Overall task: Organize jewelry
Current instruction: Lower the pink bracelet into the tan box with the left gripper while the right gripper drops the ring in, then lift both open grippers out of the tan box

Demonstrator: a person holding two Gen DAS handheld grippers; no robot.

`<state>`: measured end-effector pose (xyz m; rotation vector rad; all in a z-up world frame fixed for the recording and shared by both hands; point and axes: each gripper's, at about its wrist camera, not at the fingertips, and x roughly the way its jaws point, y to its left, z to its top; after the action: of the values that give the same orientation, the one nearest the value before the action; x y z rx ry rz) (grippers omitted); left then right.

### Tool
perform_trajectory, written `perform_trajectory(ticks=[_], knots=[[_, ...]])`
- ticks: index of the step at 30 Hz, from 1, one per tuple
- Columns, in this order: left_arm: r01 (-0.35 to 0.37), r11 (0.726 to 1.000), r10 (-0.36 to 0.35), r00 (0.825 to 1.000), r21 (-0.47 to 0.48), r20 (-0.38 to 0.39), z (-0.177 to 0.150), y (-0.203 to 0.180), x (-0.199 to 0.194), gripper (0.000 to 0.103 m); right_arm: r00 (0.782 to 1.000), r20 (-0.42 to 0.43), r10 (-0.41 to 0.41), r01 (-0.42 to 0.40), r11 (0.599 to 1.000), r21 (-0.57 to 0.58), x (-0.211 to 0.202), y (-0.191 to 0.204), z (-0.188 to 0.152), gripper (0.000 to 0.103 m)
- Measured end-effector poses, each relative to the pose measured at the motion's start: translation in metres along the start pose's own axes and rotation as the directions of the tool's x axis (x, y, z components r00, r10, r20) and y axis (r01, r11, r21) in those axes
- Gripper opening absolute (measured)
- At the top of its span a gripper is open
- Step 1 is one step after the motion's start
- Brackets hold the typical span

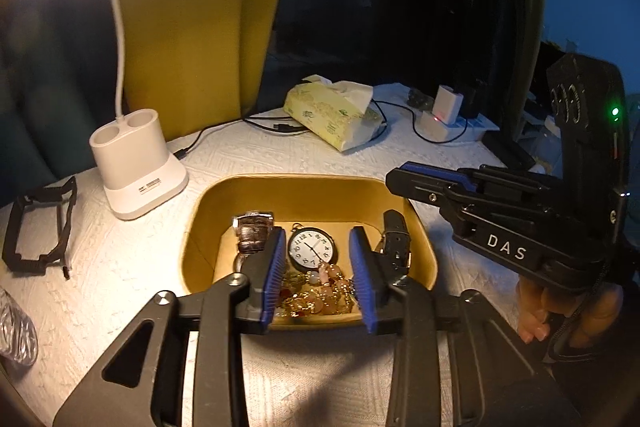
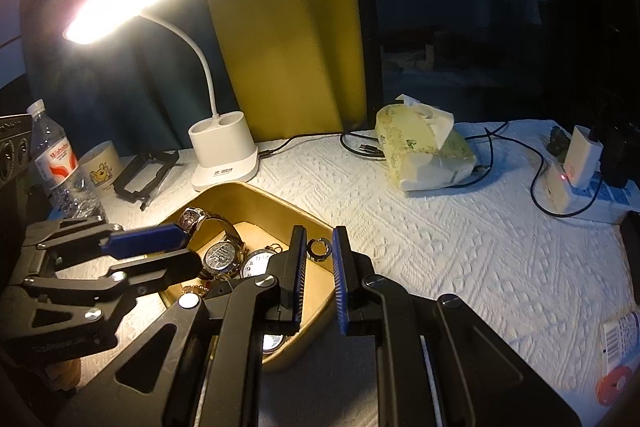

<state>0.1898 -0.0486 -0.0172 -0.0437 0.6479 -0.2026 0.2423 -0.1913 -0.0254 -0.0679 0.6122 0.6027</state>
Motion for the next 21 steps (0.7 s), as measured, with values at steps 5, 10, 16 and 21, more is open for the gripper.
perform_trajectory(ticks=[5, 10, 16, 21], knots=[[-0.023, 0.999, 0.024, 0.999, -0.026, 0.031, 0.001, 0.009, -0.012, 0.038, 1.0, -0.005, -0.009, 0.009, 1.0, 0.001, 0.003, 0.001, 0.003, 0.013], [-0.03, 0.999, 0.031, 0.999, -0.045, 0.038, -0.001, 0.015, -0.023, 0.038, 1.0, -0.009, -0.024, 0.024, 1.0, 0.002, 0.0, 0.002, 0.003, 0.013], [-0.046, 0.997, 0.05, 0.997, -0.068, 0.057, -0.006, 0.021, -0.04, 0.038, 1.0, 0.002, -0.029, 0.029, 1.0, -0.003, -0.018, 0.01, 0.001, 0.014], [-0.059, 0.996, 0.064, 0.996, -0.073, 0.067, -0.013, 0.021, -0.056, 0.038, 0.999, -0.005, -0.039, 0.039, 0.999, 0.005, -0.032, 0.016, -0.008, 0.014]])
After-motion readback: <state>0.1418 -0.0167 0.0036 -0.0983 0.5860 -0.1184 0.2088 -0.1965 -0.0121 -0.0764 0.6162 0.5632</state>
